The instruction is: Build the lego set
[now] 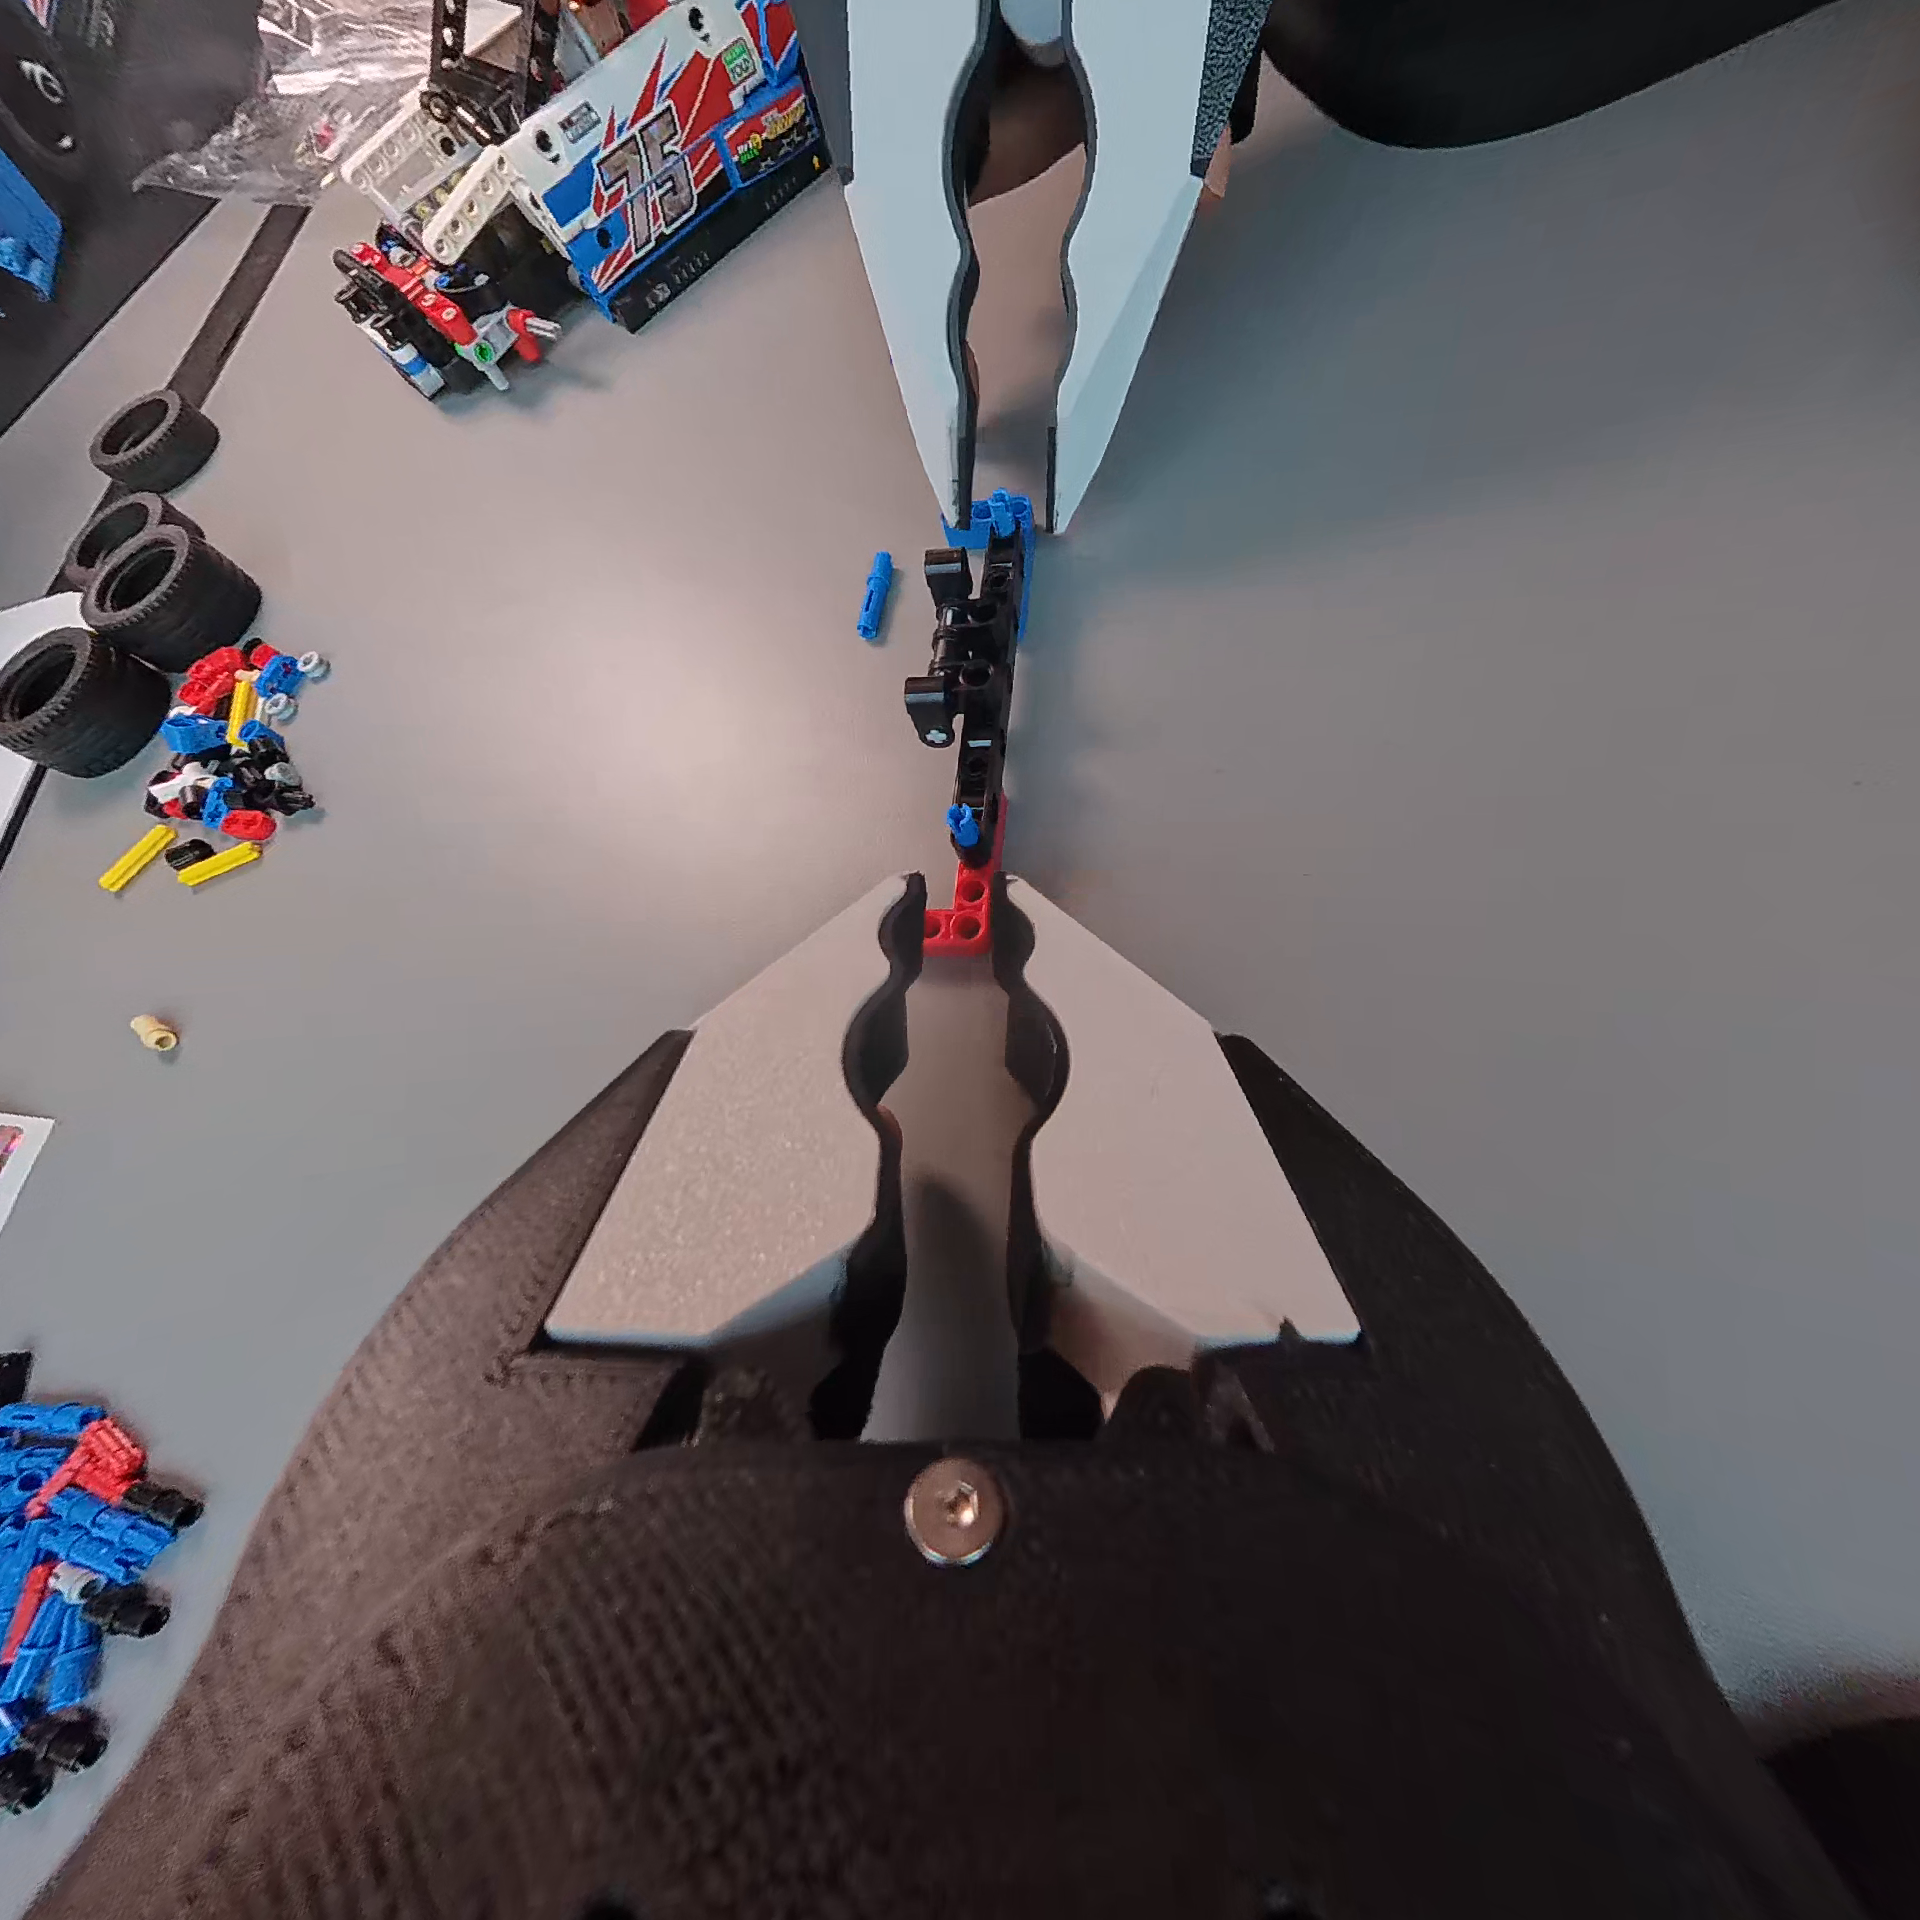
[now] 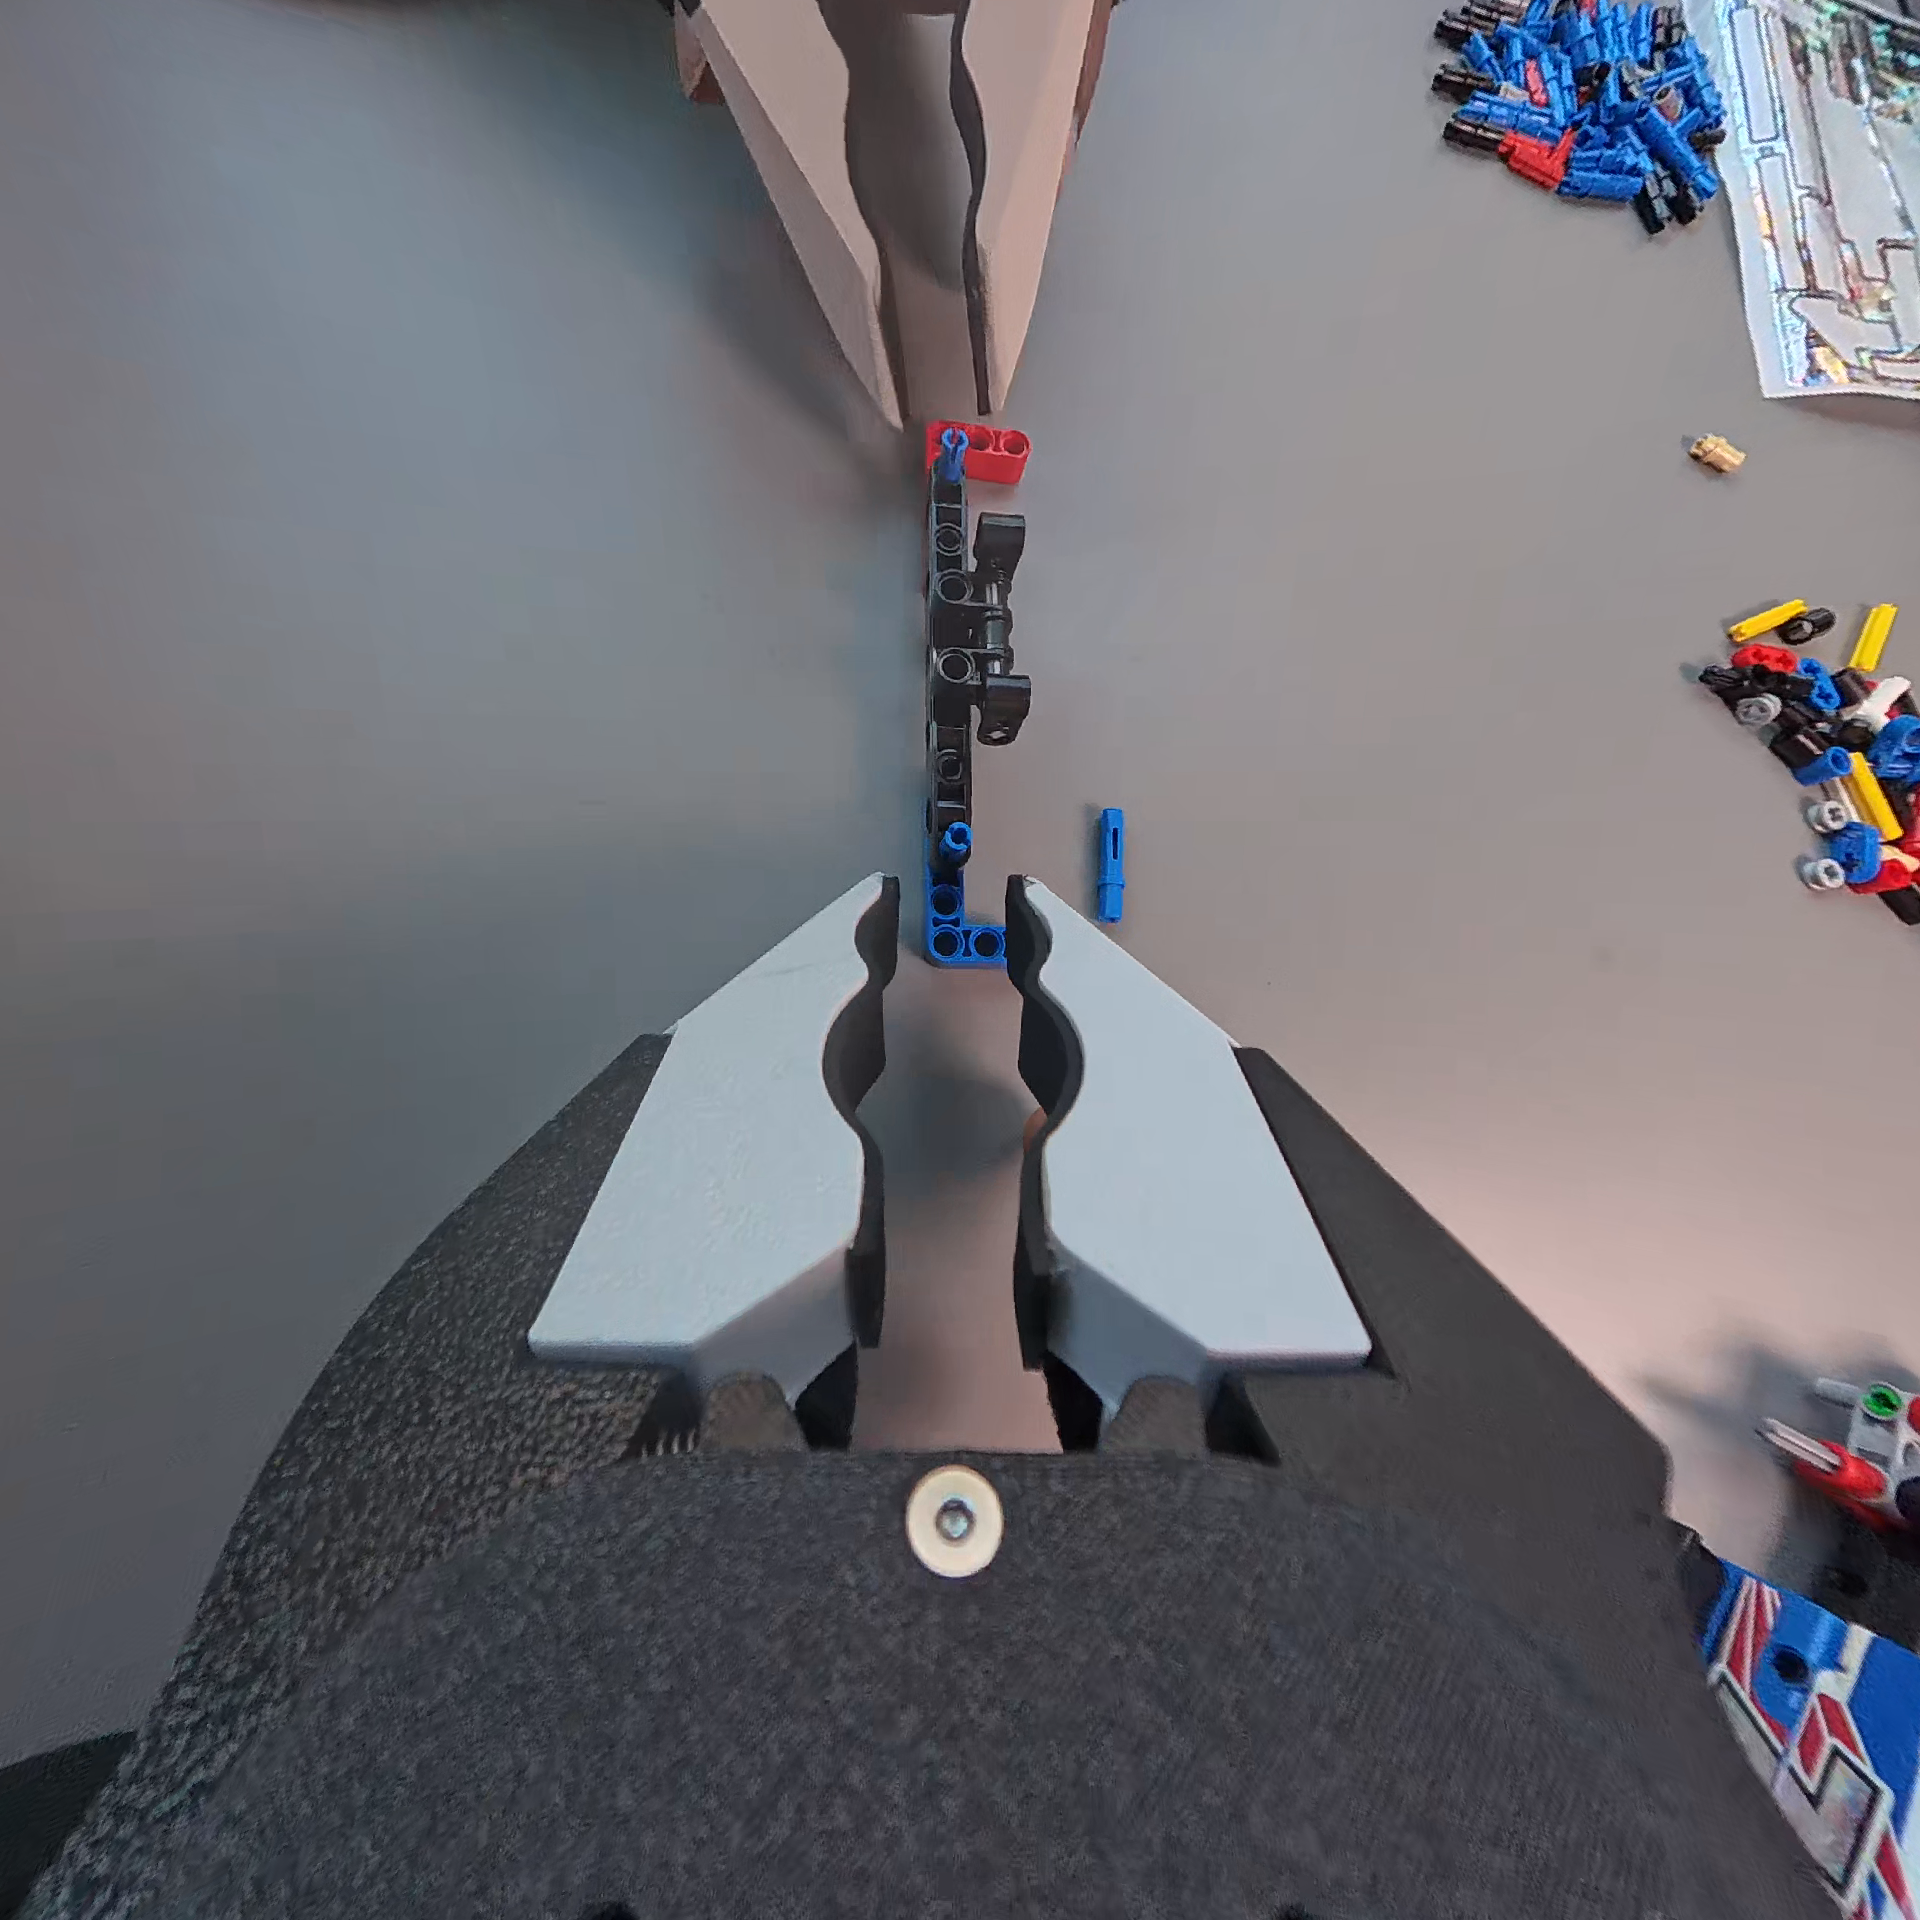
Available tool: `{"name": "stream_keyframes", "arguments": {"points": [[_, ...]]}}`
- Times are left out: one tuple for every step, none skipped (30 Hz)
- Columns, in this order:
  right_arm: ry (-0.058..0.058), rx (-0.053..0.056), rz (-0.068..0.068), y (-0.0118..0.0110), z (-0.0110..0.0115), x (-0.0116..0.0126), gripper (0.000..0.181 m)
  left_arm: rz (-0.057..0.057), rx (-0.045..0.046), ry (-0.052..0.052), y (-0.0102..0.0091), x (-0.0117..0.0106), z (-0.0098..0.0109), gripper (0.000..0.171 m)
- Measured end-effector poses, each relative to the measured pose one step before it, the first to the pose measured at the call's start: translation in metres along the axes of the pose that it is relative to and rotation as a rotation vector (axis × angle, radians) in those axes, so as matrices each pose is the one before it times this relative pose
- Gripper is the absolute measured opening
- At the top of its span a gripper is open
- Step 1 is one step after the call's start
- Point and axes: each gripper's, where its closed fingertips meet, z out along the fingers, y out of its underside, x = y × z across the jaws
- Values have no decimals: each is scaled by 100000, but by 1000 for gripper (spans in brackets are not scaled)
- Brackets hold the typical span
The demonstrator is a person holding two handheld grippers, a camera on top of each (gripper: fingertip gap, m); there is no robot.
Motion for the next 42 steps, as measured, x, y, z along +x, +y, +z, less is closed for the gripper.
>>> {"name": "stream_keyframes", "arguments": {"points": [[-28, -825, 180, 111, 126, -25, 15, 10, -363, -235, 72, -54, 7, 9], [-622, -749, -333, 83, 148, -182, 12, 224, -422, -187, 66, -11, 18, 7], [-371, -387, -698, 1, 132, -183, 10, 427, -520, -650, 74, -60, 24, 4], [124, 100, -786, -118, 46, -110, 8, 633, -798, -926, 130, -98, 25, 1], [-1081, -83, -275, -102, -2, -257, 6, 502, -888, -731, 155, -86, 28, 0], [-2127, 456, -27, -162, -32, -409, 6, 125, -688, -459, 126, -77, 18, 0], [-1761, 848, -8, -200, -54, -346, 6, -92, -317, -689, 68, -125, -3, 0], [-972, 719, 61, -157, -100, -188, 6, -79, 52, -297, 11, -64, -43, 0], [-163, 787, 275, -152, -174, 5, 8, -200, 243, -126, -18, -57, -84, 0], [-91, 1207, 759, -178, -256, 86, 10, -350, 345, -257, -31, -109, -145, 0], [-510, 1802, 1188, -231, -326, 60, 11, -706, 939, -19, -130, -103, -200, 1], [-276, 2038, 1463, -247, -360, 119, 11, -1122, 1607, 659, -239, -32, -221, 3], [832, 1796, 1462, -184, -343, 318, 11, -1344, 1753, 1440, -269, 95, -214, 7], [1909, 1348, 1294, -119, -283, 488, 11, -1301, 1348, 1420, -246, 125, -126, 12], [2757, 529, 1366, -8, -182, 664, 10, -1044, 872, 1296, -195, 161, -1, 17], [3296, -437, 1566, 113, -38, 788, 10, -840, 584, 1258, -189, 222, 114, 20], [2537, -1537, 1187, 272, 111, 686, 10, -496, 560, 1487, -242, 300, 216, 24], [1270, -2623, 499, 395, 256, 517, 10, -87, 322, 1217, -240, 281, 297, 27], [498, -3374, -196, 442, 349, 424, 10, 489, -325, 601, -157, 187, 332, 28], [500, -2994, -797, 317, 399, 442, 11, 1143, -1192, -14, -31, 68, 367, 28], [-132, -2674, -748, 188, 392, 367, 12, 1604, -1423, -490, 22, -17, 316, 27], [-1185, -2921, -396, 167, 353, 206, 14, 1346, -860, -55, -24, 19, 236, 26], [-2025, -2800, -179, 137, 326, 36, 16, 493, -325, 290, -45, 25, 173, 24], [-1857, -2198, -295, 59, 267, 11, 17, 129, -303, 441, 18, -2, 124, 22], [-971, -1508, -579, -29, 247, 82, 17, 361, -709, 386, 149, -8, 70, 19], [-1142, -831, -462, -102, 170, 34, 16, 462, -688, 141, 170, -48, 37, 17], [-1607, -968, 85, -74, 102, -42, 15, 159, -46, 74, 79, -51, 3, 15], [-1495, -753, 168, -68, 69, -71, 12, -171, 428, 146, 24, -38, -43, 13], [-1171, -452, -262, -47, 60, -86, 9, -190, 243, 108, 36, -37, -57, 12], [-1342, -55, -546, -54, 45, -202, 4, 16, -39, -375, 78, -90, -74, 11], [-686, 544, -526, -87, 48, -189, 4, 102, -271, -553, 113, -112, -80, 11], [-620, 546, -401, -44, 3, -239, 4, 29, -343, -631, 131, -114, -61, 11], [-1318, 452, -197, -6, -23, -391, 4, -47, -310, -332, 156, -68, -46, 11], [-1273, 457, -252, 12, -36, -429, 4, -100, -281, -404, 133, -63, -40, 11], [-573, 389, -448, 39, -50, -338, 4, 20, -364, -379, 137, -47, -42, 11], [-9, 301, -313, 77, -61, -239, 4, 135, -264, -524, 78, -78, -42, 11], [-81, 237, 132, 77, -71, -224, 4, 109, -7, -617, 18, -73, -32, 11], [-229, 433, 317, 37, -71, -229, 3, 54, 5, -391, 16, -38, -31, 10], [-148, 590, 313, 14, -59, -189, 3, 61, -25, -289, 12, -22, -5, 10], [51, 395, 250, 24, -34, -138, 3, 11, -173, -518, 19, -66, -8, 10], [299, 260, 57, 31, -35, -77, 3, 23, -218, -345, 38, -25, -1, 10], [352, 169, -28, 27, -29, -58, 3, 55, -148, -279, 28, -17, 4, 10]]}}
